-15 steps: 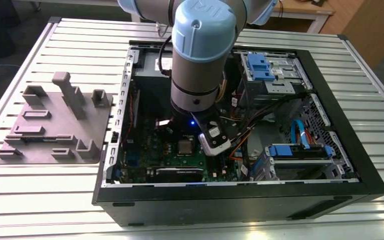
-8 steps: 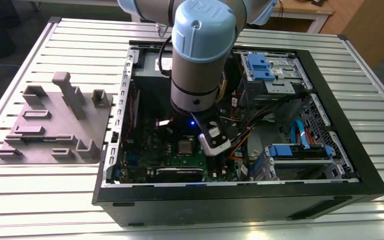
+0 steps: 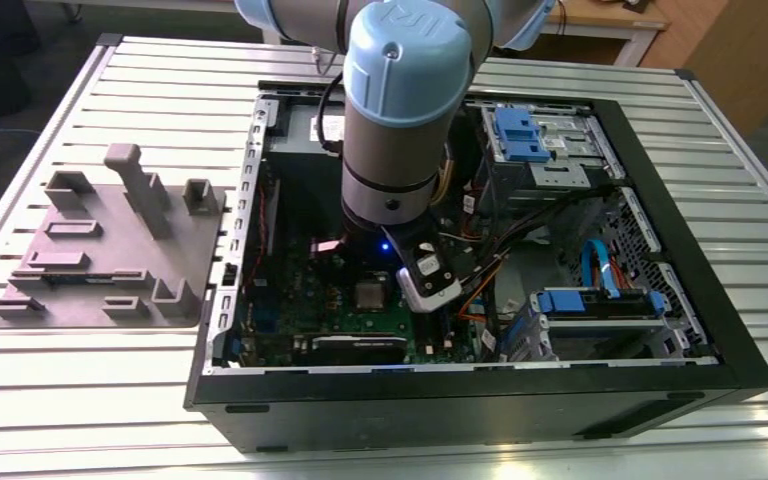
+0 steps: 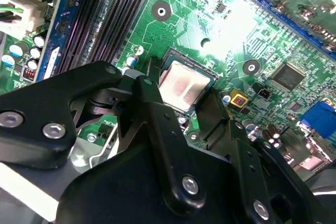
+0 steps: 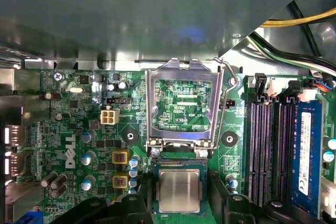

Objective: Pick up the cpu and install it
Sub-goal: 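Place the cpu into insertion slot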

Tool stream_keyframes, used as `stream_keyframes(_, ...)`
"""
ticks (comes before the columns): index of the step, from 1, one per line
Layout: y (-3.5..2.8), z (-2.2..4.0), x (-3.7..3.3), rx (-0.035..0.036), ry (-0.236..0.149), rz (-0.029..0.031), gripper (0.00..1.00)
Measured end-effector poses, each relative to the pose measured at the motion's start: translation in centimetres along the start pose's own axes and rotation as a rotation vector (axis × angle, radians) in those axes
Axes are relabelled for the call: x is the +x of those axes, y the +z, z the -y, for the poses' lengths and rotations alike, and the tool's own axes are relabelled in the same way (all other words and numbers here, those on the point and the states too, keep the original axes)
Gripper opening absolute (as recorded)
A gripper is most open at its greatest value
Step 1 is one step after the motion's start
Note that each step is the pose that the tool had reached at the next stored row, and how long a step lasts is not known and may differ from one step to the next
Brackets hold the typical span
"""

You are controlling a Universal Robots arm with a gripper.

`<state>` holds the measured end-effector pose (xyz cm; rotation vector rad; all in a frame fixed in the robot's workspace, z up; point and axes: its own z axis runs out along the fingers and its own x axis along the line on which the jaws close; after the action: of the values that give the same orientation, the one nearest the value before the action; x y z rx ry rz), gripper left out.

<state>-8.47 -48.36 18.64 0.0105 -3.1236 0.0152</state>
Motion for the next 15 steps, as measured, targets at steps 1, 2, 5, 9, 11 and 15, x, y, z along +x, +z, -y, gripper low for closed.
stream_keyframes(1,-0.13,-0.01,0.0,-0.0026,0.0,0.0002,0.55)
stream_keyframes(2,-0.33,-0.01,0.01,-0.0031,0.0,0.0001,0.55)
stream_keyframes(5,-0.88,0.01,0.02,-0.0046,0.0,-0.0001,0.55)
stream_keyframes(9,-0.97,0.01,0.02,-0.0053,0.0,-0.0001,0.55)
stream_keyframes(11,-0.88,0.02,0.02,-0.0052,0.0,-0.0002,0.55)
stream_keyframes(15,-0.73,0.02,0.02,-0.005,0.0,-0.0003,0.46)
